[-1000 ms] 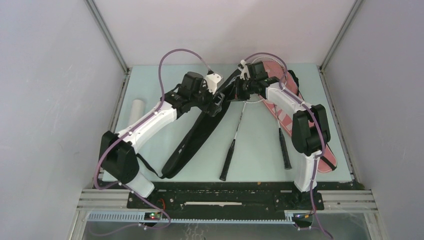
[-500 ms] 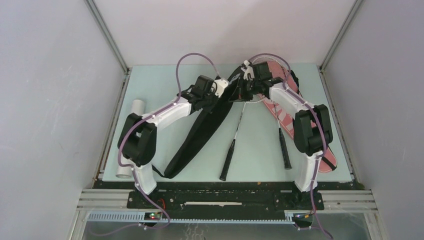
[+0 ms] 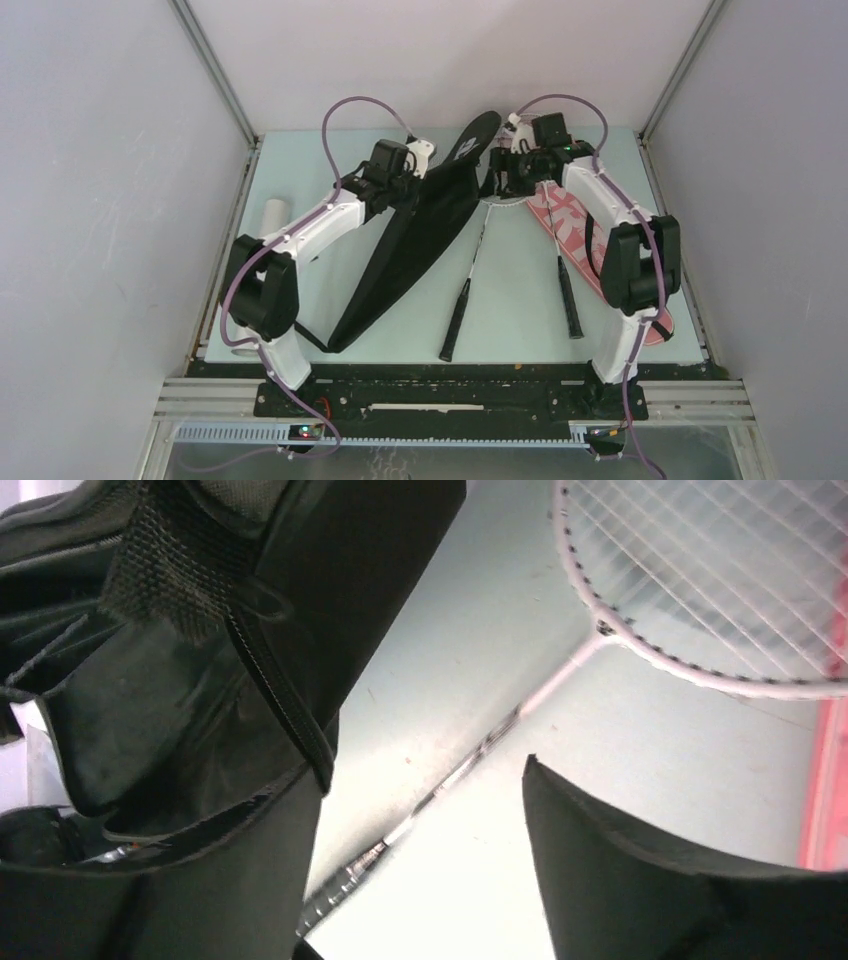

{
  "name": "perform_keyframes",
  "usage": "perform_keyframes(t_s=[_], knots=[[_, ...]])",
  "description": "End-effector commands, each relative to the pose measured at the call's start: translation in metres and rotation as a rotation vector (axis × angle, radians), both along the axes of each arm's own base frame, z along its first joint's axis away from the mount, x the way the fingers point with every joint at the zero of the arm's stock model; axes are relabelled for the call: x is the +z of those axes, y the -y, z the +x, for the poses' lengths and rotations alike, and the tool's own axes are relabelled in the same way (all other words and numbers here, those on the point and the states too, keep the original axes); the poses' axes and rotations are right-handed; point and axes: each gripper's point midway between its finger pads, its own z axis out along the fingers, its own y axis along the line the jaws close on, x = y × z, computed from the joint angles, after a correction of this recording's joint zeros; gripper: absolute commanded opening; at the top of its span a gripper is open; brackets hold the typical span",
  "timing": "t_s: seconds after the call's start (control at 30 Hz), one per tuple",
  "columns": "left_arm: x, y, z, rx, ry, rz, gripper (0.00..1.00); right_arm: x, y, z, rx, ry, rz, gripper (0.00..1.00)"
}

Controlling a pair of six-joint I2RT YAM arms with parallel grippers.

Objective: Pack up the badminton gear
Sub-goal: Open the racket bag at the center of the board, then pick up the racket from the center of the board.

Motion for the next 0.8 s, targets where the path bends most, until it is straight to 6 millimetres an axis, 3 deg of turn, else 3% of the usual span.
perform_keyframes(t_s=[0.0, 0.1, 0.3, 0.63, 0.77], knots=[[0.046, -0.007, 0.01, 0.108, 0.08, -0.033, 0.0, 0.051, 0.039, -0.006, 0.018, 0.163, -0.015, 0.86], [0.046, -0.024, 0.018, 0.189, 0.121, 0.026, 0.0, 0.049, 0.07, -0.003, -0.047, 0.212, -0.131, 0.88], [0.049, -0.04, 0.017, 0.258, 0.154, 0.056, 0.0, 0.002, 0.14, 0.028, -0.168, 0.205, -0.492, 0.83], [0.036, -0.046, 0.012, 0.371, 0.114, 0.0, 0.0, -0.066, 0.168, 0.058, -0.172, 0.082, -0.669, 0.77], [0.033, -0.042, 0.01, 0.375, 0.088, -0.02, 0.0, -0.089, 0.172, 0.062, -0.159, 0.046, -0.702, 0.7]])
